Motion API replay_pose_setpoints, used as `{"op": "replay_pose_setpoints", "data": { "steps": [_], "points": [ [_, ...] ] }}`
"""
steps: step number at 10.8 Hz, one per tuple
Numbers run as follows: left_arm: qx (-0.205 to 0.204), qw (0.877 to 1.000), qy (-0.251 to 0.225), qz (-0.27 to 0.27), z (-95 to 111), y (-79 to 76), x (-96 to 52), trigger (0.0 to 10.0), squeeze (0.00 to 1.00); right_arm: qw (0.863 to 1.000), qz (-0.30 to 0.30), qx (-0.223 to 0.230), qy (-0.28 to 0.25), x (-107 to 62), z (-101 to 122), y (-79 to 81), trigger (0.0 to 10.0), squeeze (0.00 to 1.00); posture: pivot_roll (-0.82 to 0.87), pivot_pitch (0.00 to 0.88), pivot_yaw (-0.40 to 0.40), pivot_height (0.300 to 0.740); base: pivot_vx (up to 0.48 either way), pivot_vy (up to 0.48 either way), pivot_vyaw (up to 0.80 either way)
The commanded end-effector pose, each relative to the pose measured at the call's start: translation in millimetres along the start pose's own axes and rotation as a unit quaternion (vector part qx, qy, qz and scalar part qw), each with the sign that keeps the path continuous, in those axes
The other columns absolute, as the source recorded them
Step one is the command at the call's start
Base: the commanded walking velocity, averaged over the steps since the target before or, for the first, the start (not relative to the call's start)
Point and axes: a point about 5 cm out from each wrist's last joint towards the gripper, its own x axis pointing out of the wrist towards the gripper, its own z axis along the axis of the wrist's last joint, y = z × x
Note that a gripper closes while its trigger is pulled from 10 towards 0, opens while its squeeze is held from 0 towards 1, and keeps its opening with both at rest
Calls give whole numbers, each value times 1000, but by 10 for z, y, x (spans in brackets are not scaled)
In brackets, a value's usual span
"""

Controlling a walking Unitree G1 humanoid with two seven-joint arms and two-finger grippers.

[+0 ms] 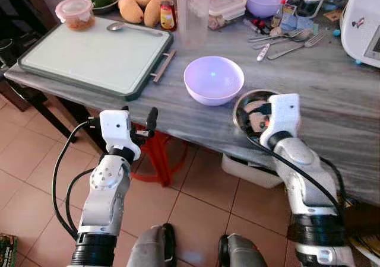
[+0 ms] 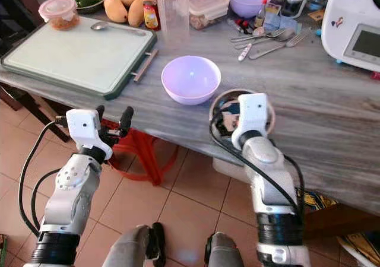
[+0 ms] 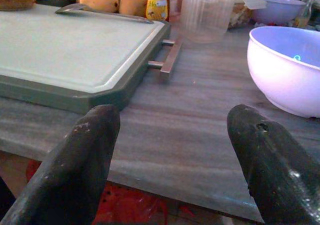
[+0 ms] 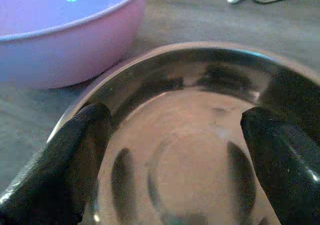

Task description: Setting the table

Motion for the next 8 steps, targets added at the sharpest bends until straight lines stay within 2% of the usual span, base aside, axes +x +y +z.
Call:
{"op": "replay_pose_setpoints", "data": {
  "steps": [1, 3, 6, 8],
  "points": [
    [1, 1000, 8, 6, -37, 30, -34, 10000, 0, 1000, 13, 9, 11, 15, -24, 47, 10000, 0, -16, 129, 43, 740, 0, 0, 0],
    [5, 1000, 11, 14, -36, 50, -40, 10000, 0, 1000, 20, 11, -4, 17, 34, 87, 10000, 0, -15, 137, 49, 740, 0, 0, 0],
    [0, 1000, 15, 11, -46, 40, -55, 10000, 0, 999, -13, -24, -46, -64, 169, 9, 10000, 0, -23, 147, 54, 740, 0, 0, 0],
    [-1, 1000, 16, 9, -47, 26, -60, 10000, 0, 997, -16, -32, -74, -95, 268, 45, 10000, 0, -26, 154, 58, 740, 0, 0, 0]
  ]
}}
